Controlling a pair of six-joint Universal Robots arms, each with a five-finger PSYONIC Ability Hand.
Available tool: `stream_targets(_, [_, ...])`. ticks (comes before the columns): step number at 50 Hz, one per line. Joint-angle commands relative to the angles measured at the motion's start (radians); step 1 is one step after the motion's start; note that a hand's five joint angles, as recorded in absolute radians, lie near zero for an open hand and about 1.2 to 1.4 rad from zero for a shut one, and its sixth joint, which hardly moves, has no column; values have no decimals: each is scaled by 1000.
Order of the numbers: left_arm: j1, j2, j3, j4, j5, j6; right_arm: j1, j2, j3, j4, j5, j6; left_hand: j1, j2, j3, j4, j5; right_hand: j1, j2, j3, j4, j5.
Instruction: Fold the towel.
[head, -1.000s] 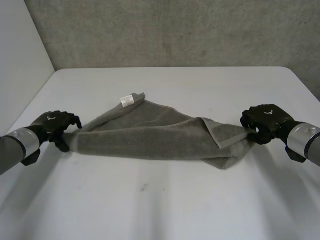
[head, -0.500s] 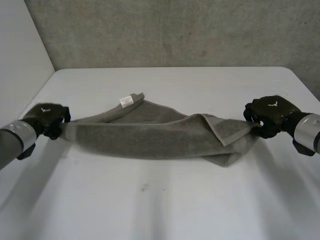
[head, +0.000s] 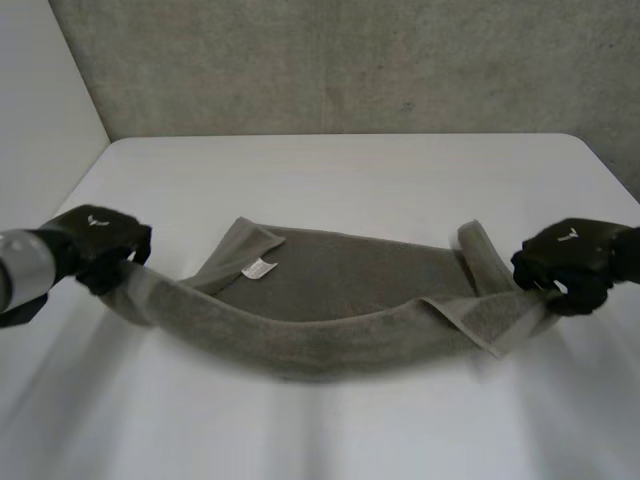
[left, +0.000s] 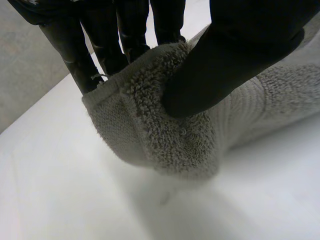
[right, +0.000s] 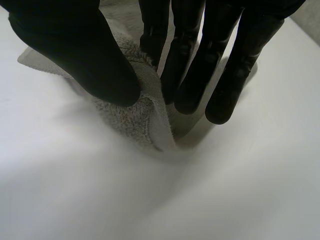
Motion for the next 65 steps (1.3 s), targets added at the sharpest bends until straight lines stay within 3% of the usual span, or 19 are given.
stream_targets(1, [-126, -237, 414, 41, -92, -39, 105, 120, -281, -158, 23, 178, 221, 181, 182, 179, 190, 441, 225, 215, 207, 246])
stream_targets(5, [-155, -302, 660, 88, -162, -104, 110, 131, -378, -333, 38, 326, 221, 181, 182, 179, 190, 441, 225, 215, 207, 246])
stream_targets(9, [-166, -352, 917, 194, -219, -200, 119, 93, -424, -704, 98, 545, 221, 181, 182, 179, 190, 441, 225, 215, 207, 246])
stream_targets(10, [-164, -371, 1046, 273, -247, -264, 122, 63, -409, -844, 127, 609, 221, 181, 182, 179, 190, 441, 225, 215, 207, 246])
stream_targets(11, [-164, -384, 1156, 357, -282, -334, 122, 63, -409, -846, 127, 610, 221, 181, 182, 179, 190, 441, 225, 215, 207, 246])
stream_targets(13, [-164, -391, 1211, 416, -306, -378, 122, 20, -357, -1078, 178, 721, 221, 181, 182, 179, 190, 441, 225, 215, 207, 246])
stream_targets(18, [-167, -383, 1205, 463, -325, -441, 116, -20, -266, -1210, 161, 812, 221, 181, 182, 179, 190, 441, 225, 215, 207, 246])
stream_targets(24, [-172, -377, 973, 433, -322, -455, 115, -17, -220, -1194, 74, 834, 221, 181, 182, 179, 190, 441, 225, 215, 207, 246])
stream_targets(28, [-169, -354, 808, 433, -305, -456, 113, 22, -208, -1079, -37, 834, 221, 181, 182, 179, 190, 441, 225, 215, 207, 246])
stream_targets(35, [-170, -334, 413, 456, -193, -450, 112, 140, -196, -856, -133, 775, 221, 181, 182, 179, 190, 441, 225, 215, 207, 246])
stream_targets(38, [-172, -337, 285, 464, -161, -446, 102, 210, -159, -778, -164, 662, 221, 181, 182, 179, 190, 441, 225, 215, 207, 246])
stream_targets(40, [-172, -337, 227, 467, -150, -446, 83, 270, -119, -712, -172, 473, 221, 181, 182, 179, 190, 441, 225, 215, 207, 246])
stream_targets(43, [-169, -335, 132, 487, -141, -444, 69, 301, -107, -680, -170, 372, 221, 181, 182, 179, 190, 441, 225, 215, 207, 246])
stream_targets(45, [-169, -334, 93, 501, -141, -440, 29, 347, -94, -593, -164, 190, 221, 181, 182, 179, 190, 441, 225, 215, 207, 246])
stream_targets(51, [-154, -257, -24, 535, -139, -348, -37, 362, -96, -428, -158, 2, 221, 181, 182, 179, 190, 428, 211, 201, 194, 232])
stream_targets(54, [-150, -214, -63, 535, -138, -306, -63, 347, -97, -344, -164, -47, 221, 181, 182, 179, 190, 225, 8, -2, -9, 30])
stream_targets(58, [-150, -168, -100, 535, -135, -298, -101, 303, -91, -316, -170, -50, 221, 181, 182, 179, 190, -231, -448, -458, -465, -427])
stream_targets(61, [-150, -119, -137, 535, -121, -298, -121, 278, -84, -318, -173, -50, 221, 181, 182, 179, 190, -411, -628, -638, -645, -607])
stream_targets(65, [-150, -38, -179, 533, -101, -298, -137, 258, -78, -325, -175, -45, 221, 181, 182, 179, 190, -474, -690, -700, -708, -669])
